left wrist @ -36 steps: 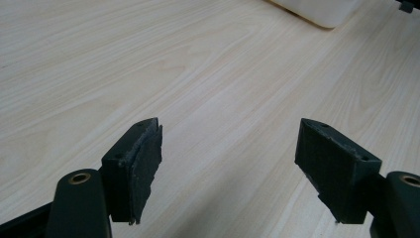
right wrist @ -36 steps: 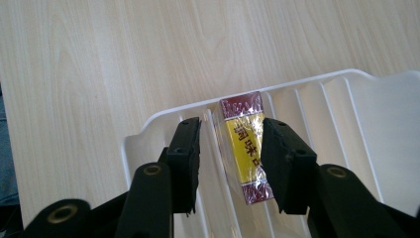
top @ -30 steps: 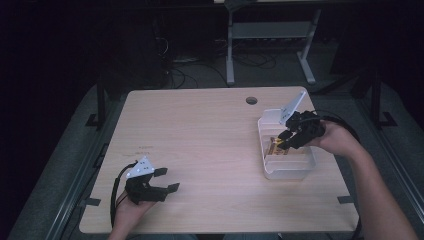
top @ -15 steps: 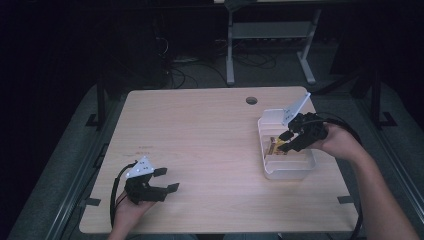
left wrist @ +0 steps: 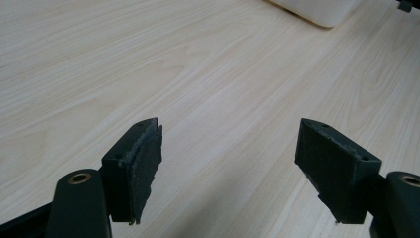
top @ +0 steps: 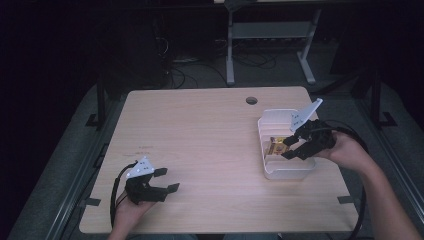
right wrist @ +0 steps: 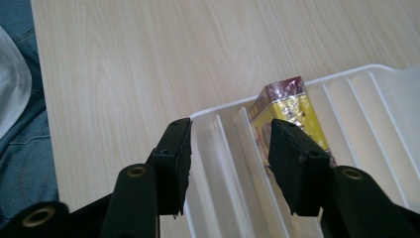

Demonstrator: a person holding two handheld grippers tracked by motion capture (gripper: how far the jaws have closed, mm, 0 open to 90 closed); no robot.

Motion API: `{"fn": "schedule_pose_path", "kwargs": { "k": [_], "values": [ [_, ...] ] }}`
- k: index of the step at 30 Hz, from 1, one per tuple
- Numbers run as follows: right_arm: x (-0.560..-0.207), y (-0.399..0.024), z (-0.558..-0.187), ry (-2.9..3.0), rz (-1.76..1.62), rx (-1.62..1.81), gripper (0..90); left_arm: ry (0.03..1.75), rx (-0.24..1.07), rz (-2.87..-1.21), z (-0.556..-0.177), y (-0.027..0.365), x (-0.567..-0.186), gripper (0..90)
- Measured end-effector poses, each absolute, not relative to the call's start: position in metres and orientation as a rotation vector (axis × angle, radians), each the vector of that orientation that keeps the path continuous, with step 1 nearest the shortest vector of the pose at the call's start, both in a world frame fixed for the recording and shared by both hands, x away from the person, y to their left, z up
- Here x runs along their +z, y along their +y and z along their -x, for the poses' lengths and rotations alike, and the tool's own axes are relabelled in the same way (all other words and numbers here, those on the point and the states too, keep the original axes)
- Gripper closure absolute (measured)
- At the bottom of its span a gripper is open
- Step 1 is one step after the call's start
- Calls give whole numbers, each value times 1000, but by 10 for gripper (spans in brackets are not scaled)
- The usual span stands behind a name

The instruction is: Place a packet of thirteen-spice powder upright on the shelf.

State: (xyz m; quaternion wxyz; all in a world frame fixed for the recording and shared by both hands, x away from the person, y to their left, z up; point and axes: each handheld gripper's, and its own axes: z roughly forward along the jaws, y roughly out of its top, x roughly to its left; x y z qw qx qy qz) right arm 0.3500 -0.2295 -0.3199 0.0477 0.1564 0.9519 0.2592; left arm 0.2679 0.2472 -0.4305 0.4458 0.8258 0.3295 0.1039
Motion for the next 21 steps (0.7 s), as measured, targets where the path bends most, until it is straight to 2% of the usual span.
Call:
{"fn": "schedule_pose_path", "kwargs": {
  "k": [21],
  "values": [
    [-342, -228, -316, 2883, -494, 917, 430, 813, 257, -2046, -268, 247, -430, 253]
  ]
}}
